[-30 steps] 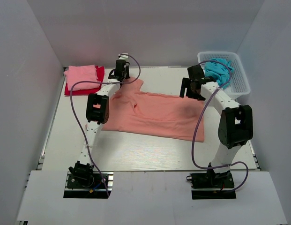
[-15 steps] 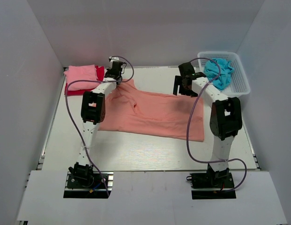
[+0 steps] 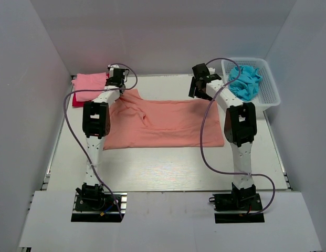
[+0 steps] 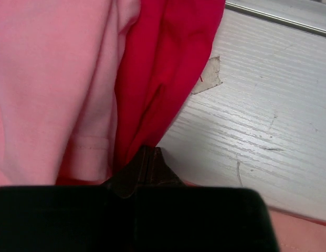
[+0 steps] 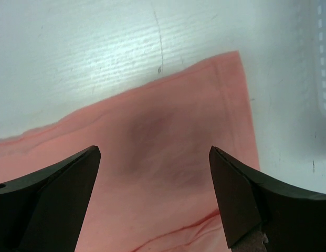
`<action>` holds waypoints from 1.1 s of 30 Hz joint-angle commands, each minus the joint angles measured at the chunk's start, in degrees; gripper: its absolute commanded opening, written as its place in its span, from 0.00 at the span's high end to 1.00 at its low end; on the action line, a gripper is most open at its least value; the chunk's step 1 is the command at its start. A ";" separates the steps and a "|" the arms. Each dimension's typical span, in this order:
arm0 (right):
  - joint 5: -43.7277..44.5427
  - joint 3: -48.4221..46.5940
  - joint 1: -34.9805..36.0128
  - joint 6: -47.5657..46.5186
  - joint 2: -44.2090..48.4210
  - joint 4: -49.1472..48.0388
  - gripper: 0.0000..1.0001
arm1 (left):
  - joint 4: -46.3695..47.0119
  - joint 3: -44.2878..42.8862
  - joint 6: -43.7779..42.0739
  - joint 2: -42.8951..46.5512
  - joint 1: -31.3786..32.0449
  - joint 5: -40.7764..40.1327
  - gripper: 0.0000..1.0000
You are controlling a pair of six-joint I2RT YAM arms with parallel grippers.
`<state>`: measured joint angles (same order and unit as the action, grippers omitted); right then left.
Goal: Fold and stack the t-shirts
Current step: Grap the side of the flattened tshirt furthest away from the robot with both arms
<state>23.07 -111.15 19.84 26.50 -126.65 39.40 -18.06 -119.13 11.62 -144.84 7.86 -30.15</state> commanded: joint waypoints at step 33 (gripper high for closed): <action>8.83 -6.44 -3.14 1.45 -11.87 -3.63 1.00 | 1.71 -1.03 -0.45 13.95 -1.09 22.76 1.00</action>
<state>33.58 -119.31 16.64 26.55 -140.81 34.68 -17.85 -120.97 11.42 -140.55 7.07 -9.13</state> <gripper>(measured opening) 0.070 0.036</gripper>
